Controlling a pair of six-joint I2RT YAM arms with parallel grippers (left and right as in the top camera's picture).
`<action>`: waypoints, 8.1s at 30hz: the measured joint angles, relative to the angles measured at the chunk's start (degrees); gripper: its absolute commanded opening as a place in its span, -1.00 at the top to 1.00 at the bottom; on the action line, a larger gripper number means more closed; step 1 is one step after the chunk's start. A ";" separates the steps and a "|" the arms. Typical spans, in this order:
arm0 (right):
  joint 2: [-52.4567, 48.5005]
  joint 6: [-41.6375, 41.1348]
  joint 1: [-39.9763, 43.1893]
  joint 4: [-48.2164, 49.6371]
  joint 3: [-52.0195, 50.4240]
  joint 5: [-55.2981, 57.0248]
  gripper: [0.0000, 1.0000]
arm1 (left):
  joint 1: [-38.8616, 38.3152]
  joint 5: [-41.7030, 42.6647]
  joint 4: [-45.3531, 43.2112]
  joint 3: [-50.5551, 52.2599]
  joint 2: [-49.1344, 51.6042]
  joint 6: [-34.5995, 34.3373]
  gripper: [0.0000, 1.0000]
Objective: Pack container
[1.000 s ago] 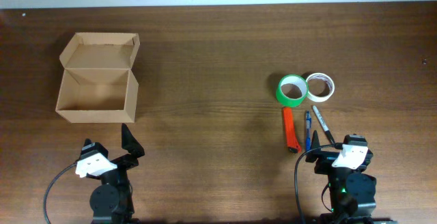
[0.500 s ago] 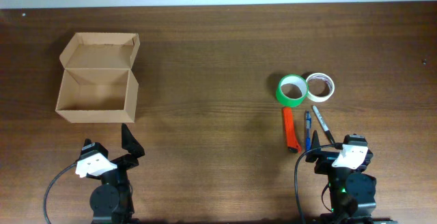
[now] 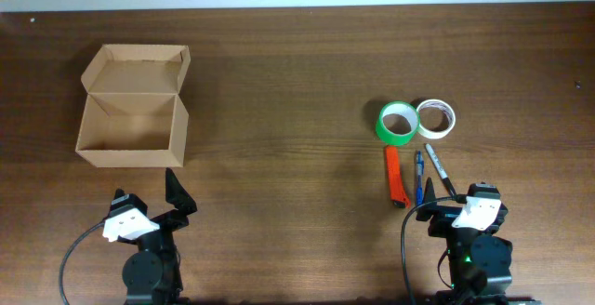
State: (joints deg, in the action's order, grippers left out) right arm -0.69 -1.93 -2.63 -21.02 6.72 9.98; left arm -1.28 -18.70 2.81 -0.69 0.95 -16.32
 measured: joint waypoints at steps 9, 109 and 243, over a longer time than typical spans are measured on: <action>0.00 0.00 0.00 0.00 0.00 -0.04 -0.98 | 0.00 2.25 0.42 -0.02 0.00 0.00 -0.99; -97.90 0.39 38.93 -43.25 95.89 -26.18 -0.98 | -18.27 24.98 86.38 -138.68 129.37 21.81 0.97; -127.58 -10.16 4.13 -48.04 96.24 -13.51 0.93 | 10.40 -5.75 93.68 -176.95 137.15 4.76 -1.00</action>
State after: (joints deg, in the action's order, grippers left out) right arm -128.27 -12.10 1.50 -69.06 102.96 -3.53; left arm 9.13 -24.45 96.49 -177.64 138.10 -11.55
